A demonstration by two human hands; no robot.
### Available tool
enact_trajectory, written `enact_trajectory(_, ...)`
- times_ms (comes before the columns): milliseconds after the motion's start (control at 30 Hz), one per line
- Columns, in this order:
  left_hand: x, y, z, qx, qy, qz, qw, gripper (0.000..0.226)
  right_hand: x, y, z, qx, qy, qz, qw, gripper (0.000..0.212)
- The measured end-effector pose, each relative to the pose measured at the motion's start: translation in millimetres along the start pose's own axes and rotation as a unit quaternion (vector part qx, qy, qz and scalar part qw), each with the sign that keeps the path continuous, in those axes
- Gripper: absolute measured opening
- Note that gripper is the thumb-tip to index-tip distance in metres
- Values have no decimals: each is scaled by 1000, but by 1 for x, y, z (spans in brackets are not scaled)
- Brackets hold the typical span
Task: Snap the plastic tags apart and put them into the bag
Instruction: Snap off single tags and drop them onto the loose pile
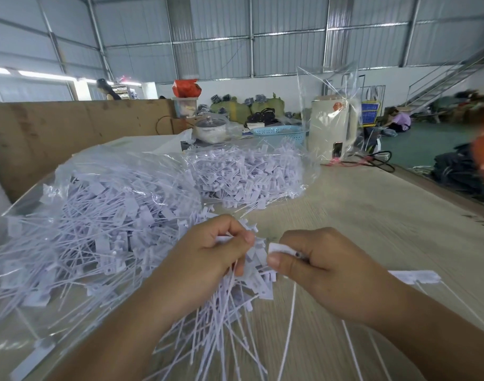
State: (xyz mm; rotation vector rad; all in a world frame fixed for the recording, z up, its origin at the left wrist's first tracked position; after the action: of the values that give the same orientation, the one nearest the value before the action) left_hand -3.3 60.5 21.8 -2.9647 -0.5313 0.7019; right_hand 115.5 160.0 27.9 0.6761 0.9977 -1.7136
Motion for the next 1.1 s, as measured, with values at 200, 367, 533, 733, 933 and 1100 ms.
enact_trajectory(200,22,-2,6,-17,-28,75,997,28,13,-1,7,-16,-5,13,1000,22)
enact_trajectory(367,25,-3,4,-22,44,101,994,28,19,-2,9,-28,-29,13,999,25)
enact_trajectory(533,24,-3,2,-12,41,94,995,31,12,1,9,-23,-16,16,999,34)
enact_trajectory(733,-2,-5,8,-14,16,11,1000,35,3,2,-10,40,37,35,998,31)
enact_trajectory(933,-23,-4,19,-24,-77,-93,992,16,7,2,-9,51,53,52,996,29)
enact_trajectory(1100,-35,-1,12,-9,-296,-148,944,15,10,2,-11,64,46,59,995,34)
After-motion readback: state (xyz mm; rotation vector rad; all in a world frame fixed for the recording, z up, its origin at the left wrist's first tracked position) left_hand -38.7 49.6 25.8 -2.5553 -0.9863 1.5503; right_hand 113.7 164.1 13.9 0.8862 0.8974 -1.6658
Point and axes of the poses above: each hand's wrist, its own y-axis away from the middle knuckle, its own x-axis out of the palm, z = x × y, the point moved 7 cm from there along -y, towards the middle knuckle, and after that the axes turned 11 degrees about z, right-handed, at the moved point
